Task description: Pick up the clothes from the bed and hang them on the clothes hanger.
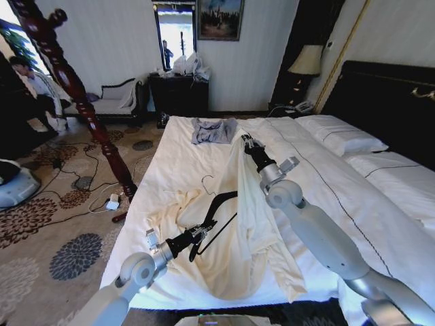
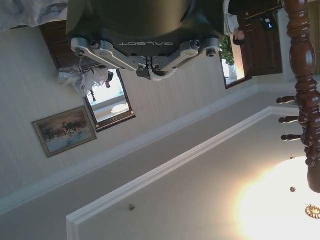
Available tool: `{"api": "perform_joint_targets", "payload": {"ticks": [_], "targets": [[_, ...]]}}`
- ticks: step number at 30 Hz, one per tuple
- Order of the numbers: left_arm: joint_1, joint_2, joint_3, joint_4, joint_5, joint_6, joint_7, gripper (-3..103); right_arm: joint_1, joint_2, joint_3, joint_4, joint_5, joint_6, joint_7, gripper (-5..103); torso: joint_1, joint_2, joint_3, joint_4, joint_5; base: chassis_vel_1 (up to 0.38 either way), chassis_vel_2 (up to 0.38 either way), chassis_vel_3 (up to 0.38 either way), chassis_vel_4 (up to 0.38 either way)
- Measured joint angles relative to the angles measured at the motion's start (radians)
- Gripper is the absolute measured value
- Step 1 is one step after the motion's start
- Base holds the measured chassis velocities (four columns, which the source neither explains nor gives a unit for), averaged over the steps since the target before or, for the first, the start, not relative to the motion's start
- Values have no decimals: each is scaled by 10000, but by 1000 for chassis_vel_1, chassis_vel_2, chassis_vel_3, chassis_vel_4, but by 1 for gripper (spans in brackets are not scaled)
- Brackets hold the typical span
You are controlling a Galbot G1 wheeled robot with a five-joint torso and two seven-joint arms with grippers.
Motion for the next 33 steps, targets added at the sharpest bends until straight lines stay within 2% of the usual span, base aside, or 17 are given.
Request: {"api": "perform_joint_targets", "payload": {"ticks": [13, 18, 25, 33], "targets": [[-934, -823, 463, 558, 0, 48, -75, 17, -108, 84, -673, 380, 132, 402, -42, 1, 1, 0, 0, -2, 0, 0, 0, 0, 0], [-1441, -1177, 453, 993, -98, -45, -61, 17, -197, 203, -1065, 639, 454, 866, -236, 1, 0, 0, 0, 0, -1, 0, 0, 0, 0], [-1625, -1335, 336, 1141, -189, -118, 64, 17, -460, 195, -1114, 639, 478, 1165, -571, 1, 0, 0, 0, -1, -1, 0, 0, 0, 0], [-2133, -1469, 92, 1349, -457, -247, 166, 17, -1517, -2, -773, 857, 270, 1342, -861, 1, 0, 0, 0, 0, 1, 0, 0, 0, 0]]}}
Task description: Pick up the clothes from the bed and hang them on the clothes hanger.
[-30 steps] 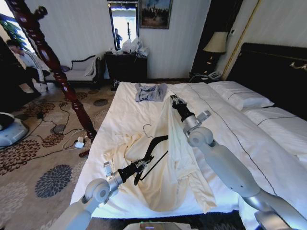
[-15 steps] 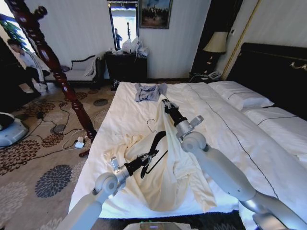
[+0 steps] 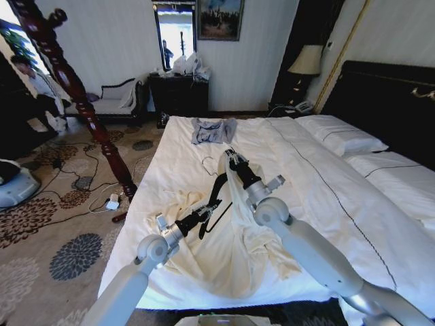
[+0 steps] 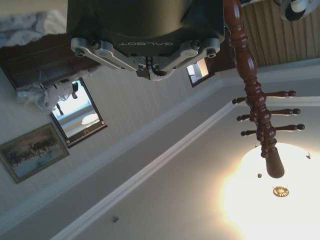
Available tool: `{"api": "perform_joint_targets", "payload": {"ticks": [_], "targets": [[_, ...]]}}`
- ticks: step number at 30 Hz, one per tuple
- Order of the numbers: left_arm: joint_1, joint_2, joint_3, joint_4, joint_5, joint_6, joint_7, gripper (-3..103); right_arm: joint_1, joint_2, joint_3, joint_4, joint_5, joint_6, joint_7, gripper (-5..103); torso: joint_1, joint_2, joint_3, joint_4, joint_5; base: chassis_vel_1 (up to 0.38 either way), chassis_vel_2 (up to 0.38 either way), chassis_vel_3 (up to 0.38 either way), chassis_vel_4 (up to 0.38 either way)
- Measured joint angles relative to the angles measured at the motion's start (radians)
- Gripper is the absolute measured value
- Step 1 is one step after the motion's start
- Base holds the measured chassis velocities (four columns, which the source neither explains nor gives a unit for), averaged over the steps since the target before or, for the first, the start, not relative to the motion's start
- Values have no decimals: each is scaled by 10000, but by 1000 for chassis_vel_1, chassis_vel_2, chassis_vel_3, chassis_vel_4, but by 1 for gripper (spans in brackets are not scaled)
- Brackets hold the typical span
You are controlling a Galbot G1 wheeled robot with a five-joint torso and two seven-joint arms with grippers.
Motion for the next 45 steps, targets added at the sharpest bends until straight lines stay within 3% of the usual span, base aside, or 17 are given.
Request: {"api": "perform_joint_targets", "payload": {"ticks": [7, 17, 26, 29, 31, 32, 35, 38, 40, 44, 45], "targets": [[-436, -122, -78, 231, -135, -35, 3, 17, -870, -222, -63, 408, -505, 101, -490, 1, 0, 0, 0, -1, -1, 0, 0, 0, 0], [-1219, -292, -65, 629, -323, -41, -111, 17, -1390, -246, -1049, 509, -1385, 103, -1345, 1, 0, 0, 0, -2, -1, 0, 0, 0, 0], [-1088, -234, -35, 443, -249, -38, -143, 17, -801, 108, -1269, 323, -1908, 5, -1066, -2, 0, 0, 0, -1, -2, 0, 0, 0, 0], [-983, -110, -53, 312, -211, -34, -145, 17, -703, 67, -1116, 398, -1923, 67, -1125, 19, 0, 0, 0, 0, -1, 0, 0, 0, 0], [-968, -75, -83, 289, -209, -34, -149, 17, -696, 24, -1086, 452, -1922, 105, -1261, 19, 0, 0, 0, 0, -3, 0, 0, 0, 0], [-957, -21, -156, 256, -211, -34, -159, 17, -725, -99, -1048, 605, -1923, 154, -1620, 29, 0, 0, 0, 1, -2, 0, 0, 0, 0], [-977, 19, -204, 239, -228, -34, -171, 17, -907, -292, -1023, 865, -1920, 181, -2061, 35, 0, 0, 0, 0, -1, 0, 0, 0, 0], [-1024, 41, -214, 236, -236, -34, -184, 17, -1254, -558, -927, 1252, -1944, 182, -2463, 51, 0, 0, 0, -3, -1, 0, 0, 0, 0], [-1026, 43, -214, 235, -236, -34, -189, 17, -1323, -601, -868, 1357, -1943, 183, -2490, 51, 0, 0, -1, -3, -1, 0, 0, 0, 0], [-1016, 41, -234, 197, -224, -34, -233, 17, -1318, -637, -637, 1671, -1679, 218, -2467, 73, 0, 0, -1, 0, -1, 0, 0, 0, 0], [-1016, 41, -234, 197, -224, -34, -233, 17, -1318, -637, -637, 1671, -1679, 218, -2467, 73, 0, 0, -1, 0, -1, 0, 0, 0, 0]]}}
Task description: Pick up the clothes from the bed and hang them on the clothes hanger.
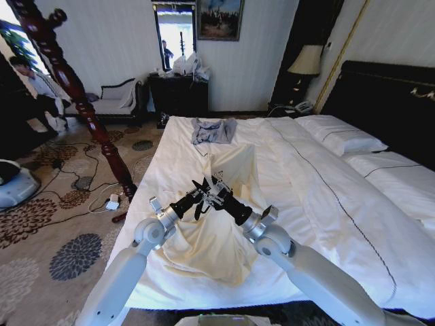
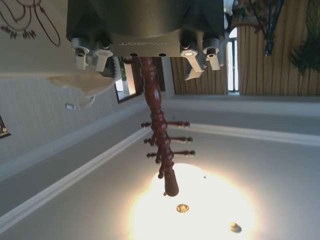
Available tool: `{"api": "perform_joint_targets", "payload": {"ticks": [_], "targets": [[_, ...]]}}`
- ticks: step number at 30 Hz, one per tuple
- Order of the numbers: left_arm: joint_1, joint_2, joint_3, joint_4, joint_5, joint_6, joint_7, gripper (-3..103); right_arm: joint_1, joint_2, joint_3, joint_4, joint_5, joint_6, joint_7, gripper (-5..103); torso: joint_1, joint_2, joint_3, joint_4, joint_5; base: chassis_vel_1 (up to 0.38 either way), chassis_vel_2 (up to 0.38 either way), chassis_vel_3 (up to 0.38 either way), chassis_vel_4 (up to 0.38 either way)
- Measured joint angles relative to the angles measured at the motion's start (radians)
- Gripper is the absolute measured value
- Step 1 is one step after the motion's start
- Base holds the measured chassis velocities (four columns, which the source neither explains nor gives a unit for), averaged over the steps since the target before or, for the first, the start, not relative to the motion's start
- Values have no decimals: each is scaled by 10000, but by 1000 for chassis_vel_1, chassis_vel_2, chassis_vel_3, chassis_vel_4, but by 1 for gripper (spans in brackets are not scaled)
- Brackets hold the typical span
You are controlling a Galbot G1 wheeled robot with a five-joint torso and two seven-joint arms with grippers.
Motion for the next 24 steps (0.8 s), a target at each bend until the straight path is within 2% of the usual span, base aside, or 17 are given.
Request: {"api": "perform_joint_targets", "payload": {"ticks": [1, 5, 7, 8, 10, 12, 13, 17, 20, 21, 24], "targets": [[3, -2, -3, -10, 3, 0, -6, 17, 35, 0, 18, 45, 63, 5, 20, 73, 0, 0, 0, 0, 0, 0, 0, 0, 0], [36, -36, -13, -78, 41, 10, -60, 17, 316, 58, 40, 237, 232, 7, 191, 95, 0, 0, 0, 1, -1, 0, 0, 0, 0], [47, -47, -10, -87, 56, 13, -69, 17, 369, 80, 25, 210, 227, -31, 250, 95, 0, 0, 0, 1, 0, 0, 0, 0, 0], [60, -55, -3, -103, 70, 16, -72, 17, 415, 102, 17, 134, 204, -112, 368, 98, 0, 0, 0, 0, -1, 0, 0, 0, 0], [122, -76, 41, -174, 116, 23, -74, 17, 584, 183, 27, -142, -110, -587, 1051, 100, 0, 0, 0, -1, 0, 0, 0, 0, 0], [234, -78, 86, -305, 180, 29, -75, 17, 834, 228, 112, -516, -764, -1468, 2222, 100, 0, -1, 1, 1, 1, 0, 0, 0, 0], [234, -78, 86, -305, 180, 29, -75, 17, 834, 228, 112, -516, -764, -1468, 2222, 100, 0, -1, 1, 1, 1, 0, 0, 0, 0], [448, -18, 49, -513, 219, 33, -87, 17, 1137, 93, 282, -425, -946, -2922, 3690, 100, 1, 0, 1, -1, 1, 0, 0, 0, 0], [520, 22, 0, -576, 227, 33, -83, 17, 1231, 27, 323, -270, -934, -3315, 4002, 100, 0, 0, 0, -2, -1, 0, 0, 0, 0], [672, 95, -160, -675, 255, 25, -35, 17, 1474, -112, 352, 102, -874, -3891, 4633, 100, 0, -1, 1, 1, 0, 0, 0, 0, 0], [755, 148, -267, -746, 258, 12, -19, 17, 1599, -314, 561, 472, -783, -3727, 4749, 100, 1, 0, 0, 2, 0, 0, 0, 0, 0]]}}
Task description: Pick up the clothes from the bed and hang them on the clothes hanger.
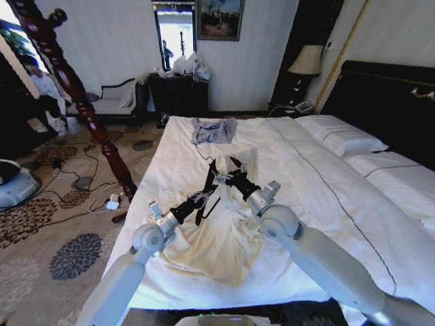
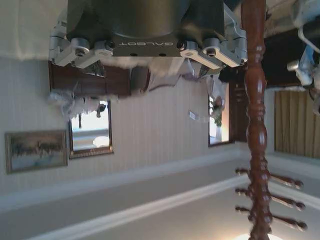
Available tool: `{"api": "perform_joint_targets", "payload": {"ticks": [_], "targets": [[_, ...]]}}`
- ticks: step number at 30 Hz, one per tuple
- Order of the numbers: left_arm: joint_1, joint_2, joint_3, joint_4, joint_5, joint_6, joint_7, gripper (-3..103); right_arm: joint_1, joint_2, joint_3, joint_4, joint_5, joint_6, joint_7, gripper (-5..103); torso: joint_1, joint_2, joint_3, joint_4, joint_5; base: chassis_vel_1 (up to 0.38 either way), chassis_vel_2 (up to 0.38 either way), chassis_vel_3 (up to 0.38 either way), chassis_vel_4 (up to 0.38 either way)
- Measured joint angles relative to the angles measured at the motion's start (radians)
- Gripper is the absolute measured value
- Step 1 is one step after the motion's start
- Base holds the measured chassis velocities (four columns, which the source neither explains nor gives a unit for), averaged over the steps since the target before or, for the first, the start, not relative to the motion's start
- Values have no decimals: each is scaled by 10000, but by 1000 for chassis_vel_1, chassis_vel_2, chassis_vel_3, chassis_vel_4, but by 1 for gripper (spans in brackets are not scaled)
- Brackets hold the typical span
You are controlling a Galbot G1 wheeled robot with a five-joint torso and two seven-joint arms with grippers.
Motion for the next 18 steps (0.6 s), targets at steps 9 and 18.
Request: {"api": "perform_joint_targets", "payload": {"ticks": [9, 18], "targets": [[25, 107, -13, -56, 29, -11, 12, 17, -145, -599, 880, 832, 1365, 1336, -831, 100, 0, 0, 0, -4, 0, 0, 0, 0, 0], [56, 1452, 164, -506, -135, -35, 169, 17, 207, -3234, 2161, -363, 2196, -299, -1175, 100, 0, 1, -1, -9, 2, 0, 0, 0, 0]]}}
